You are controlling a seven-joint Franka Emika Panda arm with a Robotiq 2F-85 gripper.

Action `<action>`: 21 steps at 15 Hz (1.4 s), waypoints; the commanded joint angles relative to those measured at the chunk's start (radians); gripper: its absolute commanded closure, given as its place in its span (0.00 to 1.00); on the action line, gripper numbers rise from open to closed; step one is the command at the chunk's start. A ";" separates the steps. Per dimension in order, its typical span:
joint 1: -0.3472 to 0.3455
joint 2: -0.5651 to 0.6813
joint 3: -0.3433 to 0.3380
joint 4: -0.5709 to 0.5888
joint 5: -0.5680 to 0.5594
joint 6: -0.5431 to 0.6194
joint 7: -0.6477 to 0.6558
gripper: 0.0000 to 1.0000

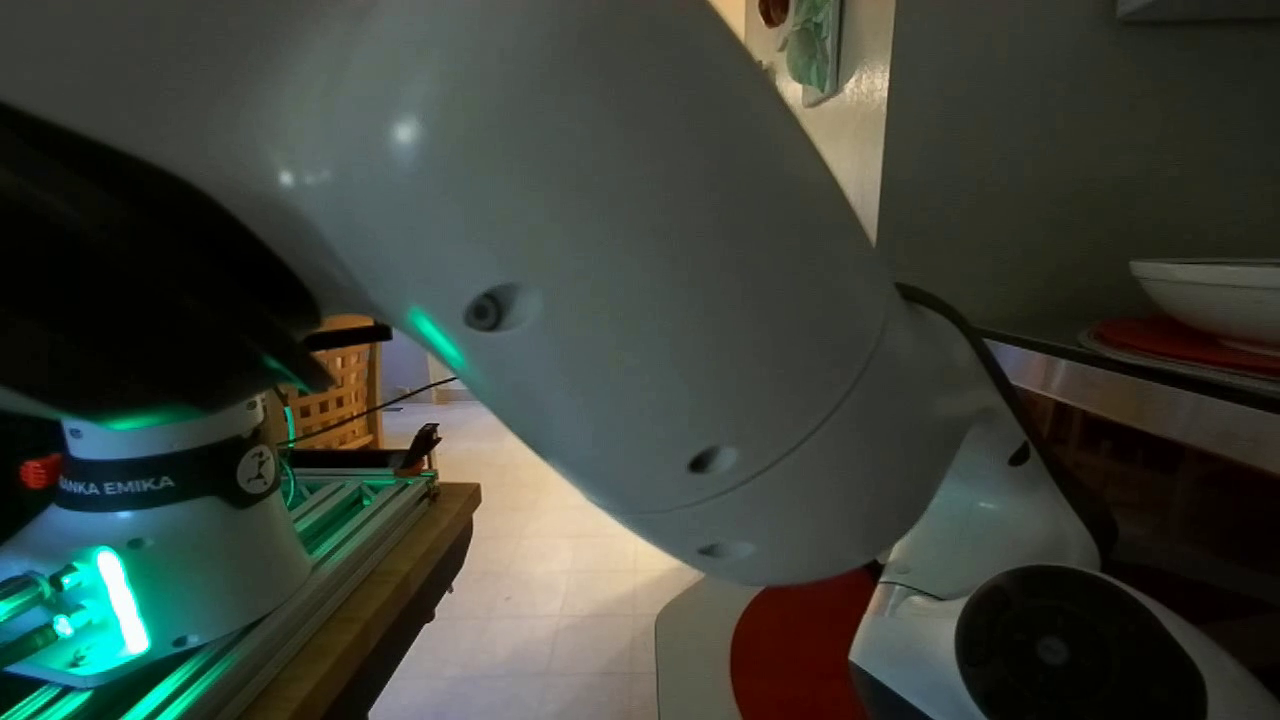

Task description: Open the microwave

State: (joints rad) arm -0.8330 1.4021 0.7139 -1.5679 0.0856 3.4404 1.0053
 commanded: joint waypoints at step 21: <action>-0.003 0.006 0.014 0.008 0.036 -0.001 -0.045 1.00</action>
State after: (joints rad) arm -0.8330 1.4022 0.7144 -1.5654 0.0849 3.4404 1.0053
